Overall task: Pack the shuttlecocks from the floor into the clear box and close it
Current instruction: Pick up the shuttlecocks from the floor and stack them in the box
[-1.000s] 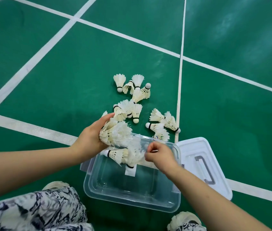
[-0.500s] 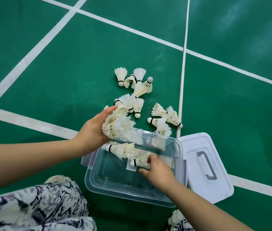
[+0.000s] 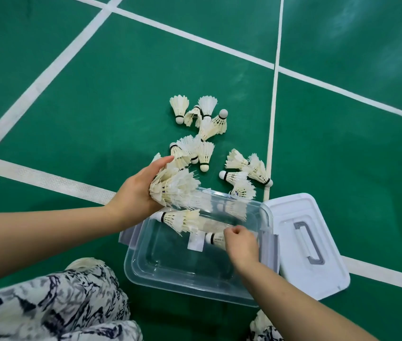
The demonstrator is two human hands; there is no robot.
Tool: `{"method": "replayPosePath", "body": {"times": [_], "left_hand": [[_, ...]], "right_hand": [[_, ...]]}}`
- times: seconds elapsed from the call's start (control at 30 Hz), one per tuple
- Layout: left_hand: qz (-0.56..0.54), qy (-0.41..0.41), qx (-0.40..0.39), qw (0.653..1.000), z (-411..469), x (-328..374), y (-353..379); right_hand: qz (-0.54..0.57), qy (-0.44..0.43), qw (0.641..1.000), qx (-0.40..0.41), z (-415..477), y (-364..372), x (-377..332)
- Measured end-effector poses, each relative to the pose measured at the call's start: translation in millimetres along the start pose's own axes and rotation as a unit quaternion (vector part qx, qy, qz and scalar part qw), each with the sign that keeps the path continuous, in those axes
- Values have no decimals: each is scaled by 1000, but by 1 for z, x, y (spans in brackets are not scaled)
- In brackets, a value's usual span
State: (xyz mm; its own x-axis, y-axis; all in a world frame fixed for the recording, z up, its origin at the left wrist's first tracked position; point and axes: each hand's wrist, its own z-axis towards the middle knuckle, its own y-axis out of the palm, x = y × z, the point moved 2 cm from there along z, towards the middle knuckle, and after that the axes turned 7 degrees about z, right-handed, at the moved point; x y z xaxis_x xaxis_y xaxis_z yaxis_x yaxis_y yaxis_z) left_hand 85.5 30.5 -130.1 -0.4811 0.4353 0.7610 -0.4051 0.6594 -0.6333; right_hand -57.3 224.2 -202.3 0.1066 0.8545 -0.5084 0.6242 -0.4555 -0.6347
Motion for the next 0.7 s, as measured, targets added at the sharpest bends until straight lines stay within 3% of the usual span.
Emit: {"method": "replayPosePath", "body": {"times": [0.1, 0.37, 0.53, 0.7], "left_hand": [[0, 6, -2, 1000, 1, 6, 1], [10, 5, -9, 1000, 2, 4, 2], [5, 2, -15, 1000, 3, 4, 2], [10, 2, -14, 1000, 4, 5, 0]], "right_hand": [[37, -17, 999, 10, 4, -2, -10], [-4, -87, 992, -92, 9, 34, -15], [33, -61, 988, -141, 11, 52, -18], [37, -50, 989, -135, 12, 53, -20]]}}
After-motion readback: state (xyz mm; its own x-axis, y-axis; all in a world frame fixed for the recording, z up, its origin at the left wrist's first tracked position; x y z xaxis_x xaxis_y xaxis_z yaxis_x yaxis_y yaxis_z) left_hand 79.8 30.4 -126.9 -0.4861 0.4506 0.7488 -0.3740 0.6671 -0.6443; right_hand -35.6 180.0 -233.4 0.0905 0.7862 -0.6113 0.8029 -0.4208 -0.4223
